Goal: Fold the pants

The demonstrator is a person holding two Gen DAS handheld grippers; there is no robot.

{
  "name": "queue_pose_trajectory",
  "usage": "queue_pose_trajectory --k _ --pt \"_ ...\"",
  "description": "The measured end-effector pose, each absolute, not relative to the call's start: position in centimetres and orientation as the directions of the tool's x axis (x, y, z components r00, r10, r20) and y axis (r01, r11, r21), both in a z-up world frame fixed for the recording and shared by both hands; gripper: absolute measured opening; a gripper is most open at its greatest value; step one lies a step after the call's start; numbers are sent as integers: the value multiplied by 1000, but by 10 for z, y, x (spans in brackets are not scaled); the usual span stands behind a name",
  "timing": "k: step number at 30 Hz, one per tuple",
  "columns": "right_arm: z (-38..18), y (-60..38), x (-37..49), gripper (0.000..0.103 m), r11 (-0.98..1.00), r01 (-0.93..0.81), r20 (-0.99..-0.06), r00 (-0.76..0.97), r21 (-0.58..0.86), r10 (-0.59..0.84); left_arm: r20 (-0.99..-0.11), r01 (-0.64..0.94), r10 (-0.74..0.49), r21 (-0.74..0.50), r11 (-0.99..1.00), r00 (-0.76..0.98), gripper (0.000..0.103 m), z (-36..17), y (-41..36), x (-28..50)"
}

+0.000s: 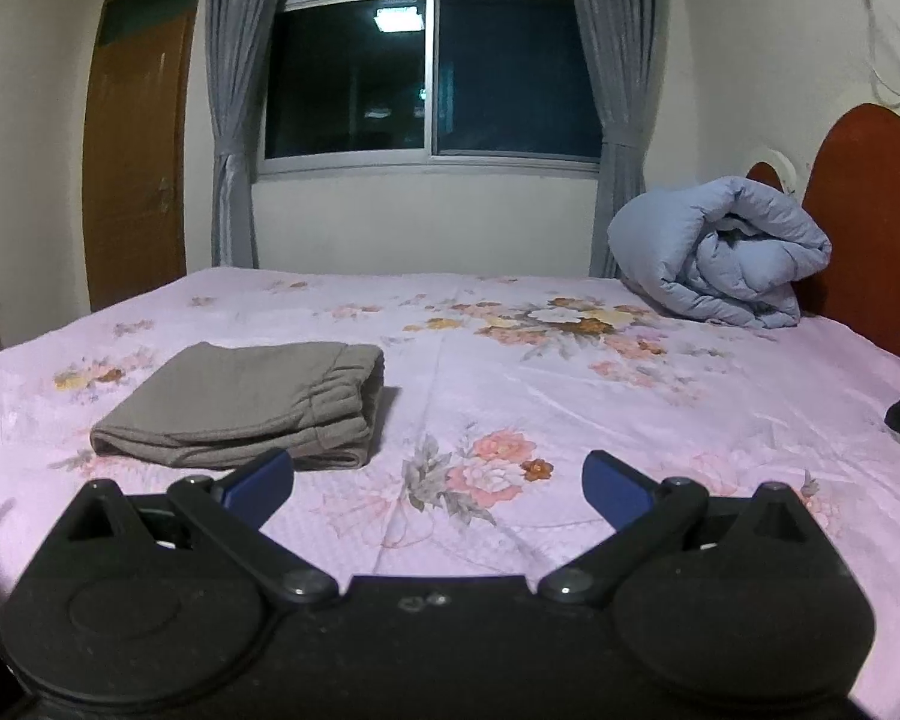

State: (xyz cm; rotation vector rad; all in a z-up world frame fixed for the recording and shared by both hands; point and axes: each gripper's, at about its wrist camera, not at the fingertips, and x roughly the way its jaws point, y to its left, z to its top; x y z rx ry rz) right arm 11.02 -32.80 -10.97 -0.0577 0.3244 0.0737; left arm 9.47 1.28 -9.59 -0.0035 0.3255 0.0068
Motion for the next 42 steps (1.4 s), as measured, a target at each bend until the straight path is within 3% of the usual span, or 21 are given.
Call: queue_pose_trajectory --k 42 --pt "-112 -334 110 97 997 -77 -312 948 -33 63 -319 -7 5 -4 1000 948 103 -95 13 94"
